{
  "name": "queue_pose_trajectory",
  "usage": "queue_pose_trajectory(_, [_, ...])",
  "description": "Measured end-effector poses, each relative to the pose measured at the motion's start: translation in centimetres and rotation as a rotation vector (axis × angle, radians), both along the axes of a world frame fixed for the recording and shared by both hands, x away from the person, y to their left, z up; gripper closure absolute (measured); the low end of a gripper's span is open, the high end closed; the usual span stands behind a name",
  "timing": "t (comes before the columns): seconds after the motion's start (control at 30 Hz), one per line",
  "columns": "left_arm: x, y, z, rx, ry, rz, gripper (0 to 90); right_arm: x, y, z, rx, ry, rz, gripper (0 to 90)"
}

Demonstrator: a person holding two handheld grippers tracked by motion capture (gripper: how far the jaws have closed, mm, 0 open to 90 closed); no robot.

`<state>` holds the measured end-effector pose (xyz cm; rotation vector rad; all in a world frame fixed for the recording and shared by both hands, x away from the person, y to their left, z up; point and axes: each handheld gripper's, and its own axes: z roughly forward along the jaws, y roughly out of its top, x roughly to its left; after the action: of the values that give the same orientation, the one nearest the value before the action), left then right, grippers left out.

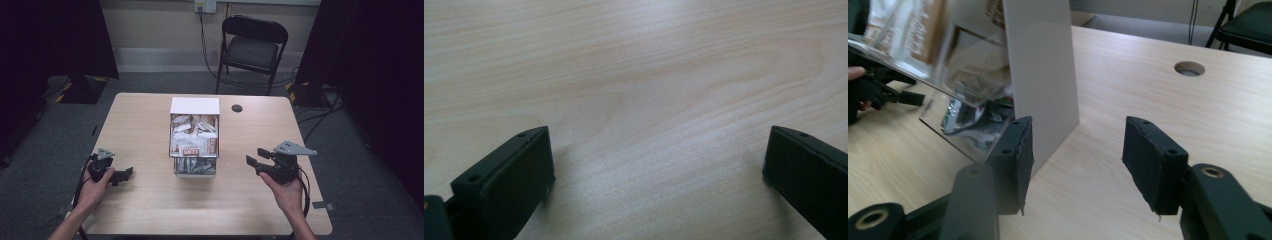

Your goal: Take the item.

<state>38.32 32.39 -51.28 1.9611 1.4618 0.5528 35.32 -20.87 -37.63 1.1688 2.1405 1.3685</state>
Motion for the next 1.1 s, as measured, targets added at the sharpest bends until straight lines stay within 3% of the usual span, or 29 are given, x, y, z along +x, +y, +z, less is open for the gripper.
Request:
queue_pose_trajectory(0.57, [0.0, 0.0, 0.0, 0.0, 0.0, 0.0, 0.0, 0.8, 1.8, 3.2, 0.059, -0.062, 0.052, 46.0])
queue_pose_trajectory(0.7, [0.0, 0.0, 0.0, -0.001, 0.0, 0.0, 0.0, 1.1, 2.8, 4.5, 0.078, -0.077, 0.092, 46.0])
queue_pose_trajectory(1.1, [0.0, 0.0, 0.0, 0.0, 0.0, 0.0, 0.0, 2.0, 5.9, 6.4, 0.117, -0.107, 0.174, 48.6])
